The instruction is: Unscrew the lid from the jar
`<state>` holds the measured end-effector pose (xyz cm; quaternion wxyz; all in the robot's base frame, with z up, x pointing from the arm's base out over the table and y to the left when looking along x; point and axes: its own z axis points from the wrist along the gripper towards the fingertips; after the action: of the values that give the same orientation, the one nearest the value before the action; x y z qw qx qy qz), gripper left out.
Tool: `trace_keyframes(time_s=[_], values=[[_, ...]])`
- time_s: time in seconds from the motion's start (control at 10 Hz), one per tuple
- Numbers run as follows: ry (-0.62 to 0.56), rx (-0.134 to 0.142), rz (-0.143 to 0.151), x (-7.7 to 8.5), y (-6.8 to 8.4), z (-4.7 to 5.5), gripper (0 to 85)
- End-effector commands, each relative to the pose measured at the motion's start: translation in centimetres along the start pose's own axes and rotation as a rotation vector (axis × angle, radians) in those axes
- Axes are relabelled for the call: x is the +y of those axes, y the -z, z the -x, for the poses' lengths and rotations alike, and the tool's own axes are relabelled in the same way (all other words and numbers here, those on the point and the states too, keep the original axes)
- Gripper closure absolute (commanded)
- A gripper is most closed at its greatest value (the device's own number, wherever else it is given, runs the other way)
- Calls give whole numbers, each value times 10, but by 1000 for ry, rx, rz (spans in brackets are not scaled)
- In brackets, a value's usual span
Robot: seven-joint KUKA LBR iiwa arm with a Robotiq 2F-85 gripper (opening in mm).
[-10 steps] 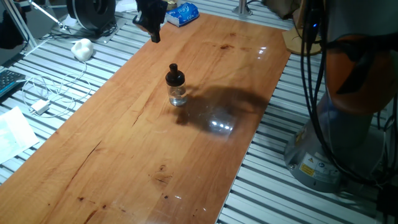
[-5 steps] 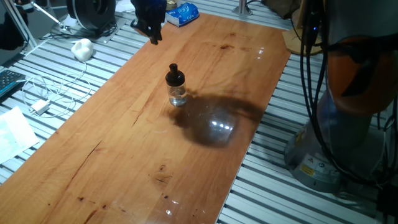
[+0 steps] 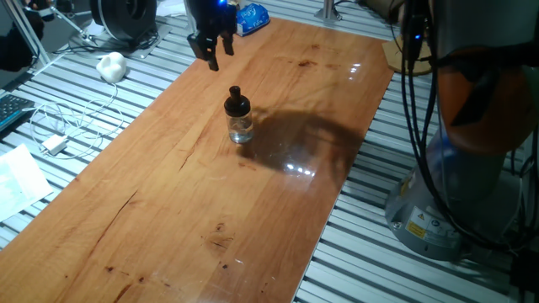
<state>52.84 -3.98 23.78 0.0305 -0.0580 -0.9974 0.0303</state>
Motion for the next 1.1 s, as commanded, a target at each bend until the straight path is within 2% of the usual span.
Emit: trace_keyframes(time_s=[0.0, 0.1, 0.2, 0.3, 0.5, 0.7, 0.8, 1.0], values=[[-227, 13, 16, -2, -3, -2, 0], [-350, 9, 22, -5, -6, -6, 0], [-446, -3, 8, -10, -11, -12, 0], [-528, 1, -9, -16, -16, -18, 0], [-765, -13, 30, -21, -22, -21, 0], [-909, 10, 66, -22, -23, -22, 0], [-950, 18, 76, -20, -23, -23, 170], [-1025, 18, 77, -14, -29, -24, 170]])
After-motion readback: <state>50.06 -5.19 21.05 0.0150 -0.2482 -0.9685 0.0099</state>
